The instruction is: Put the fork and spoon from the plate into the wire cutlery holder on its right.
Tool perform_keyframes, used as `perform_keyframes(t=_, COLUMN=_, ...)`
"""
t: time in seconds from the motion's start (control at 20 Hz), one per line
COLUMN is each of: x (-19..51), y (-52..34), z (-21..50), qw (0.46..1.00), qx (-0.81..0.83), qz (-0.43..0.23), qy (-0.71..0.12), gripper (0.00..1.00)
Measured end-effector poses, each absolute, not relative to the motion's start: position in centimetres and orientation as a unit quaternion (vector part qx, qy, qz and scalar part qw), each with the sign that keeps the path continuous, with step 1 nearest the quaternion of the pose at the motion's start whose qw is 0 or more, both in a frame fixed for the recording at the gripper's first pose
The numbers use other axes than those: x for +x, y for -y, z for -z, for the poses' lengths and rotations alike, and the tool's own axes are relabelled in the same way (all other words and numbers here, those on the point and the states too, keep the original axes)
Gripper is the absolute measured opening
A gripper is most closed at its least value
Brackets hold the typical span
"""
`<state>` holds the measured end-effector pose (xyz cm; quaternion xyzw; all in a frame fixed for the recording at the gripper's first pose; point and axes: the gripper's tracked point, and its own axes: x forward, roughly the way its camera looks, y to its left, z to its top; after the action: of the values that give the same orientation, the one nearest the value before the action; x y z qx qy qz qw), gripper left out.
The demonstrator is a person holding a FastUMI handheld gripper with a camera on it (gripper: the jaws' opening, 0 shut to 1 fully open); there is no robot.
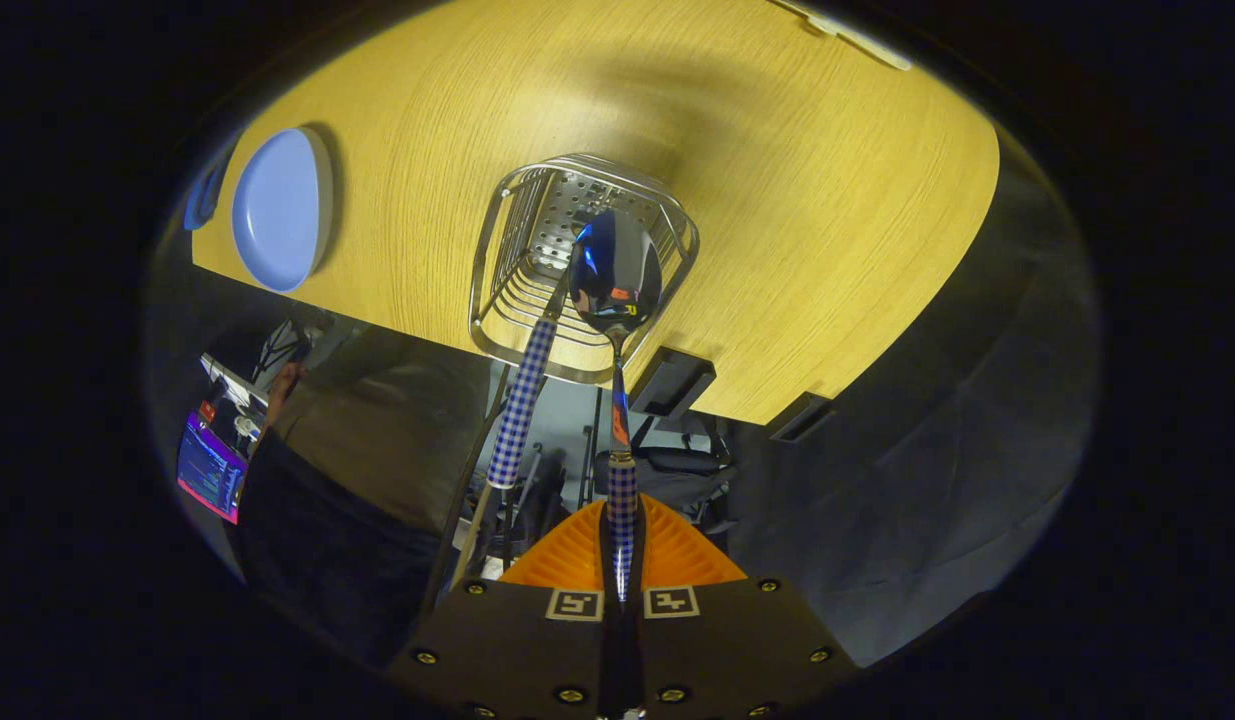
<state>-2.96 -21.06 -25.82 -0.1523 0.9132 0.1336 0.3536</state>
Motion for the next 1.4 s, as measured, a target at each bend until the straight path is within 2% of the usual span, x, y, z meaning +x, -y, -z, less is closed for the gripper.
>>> perform_keyframes(t=0.35, x=-1.3, y=20.1, z=27.6, qw=0.345, qx=-0.167, qz=-0.122, qy=-0.915, gripper=0.01)
perform_keyframes(t=0.8, x=-2.5, y=19.0, z=29.1, qw=0.328, qx=-0.165, qz=-0.112, qy=-0.923, gripper=0.01)
perform_keyframes(t=0.85, x=-2.5, y=18.8, z=29.4, qw=0.325, qx=-0.165, qz=-0.112, qy=-0.924, gripper=0.05)
perform_keyframes(t=1.0, x=-1.1, y=18.6, z=29.5, qw=0.326, qx=-0.165, qz=-0.113, qy=-0.924, gripper=0.05)
perform_keyframes(t=1.05, x=-0.9, y=18.5, z=29.5, qw=0.326, qx=-0.165, qz=-0.112, qy=-0.924, gripper=0.10)
perform_keyframes(t=1.4, x=0.1, y=18.2, z=28.5, qw=0.344, qx=-0.177, qz=-0.118, qy=-0.915, gripper=0.11)
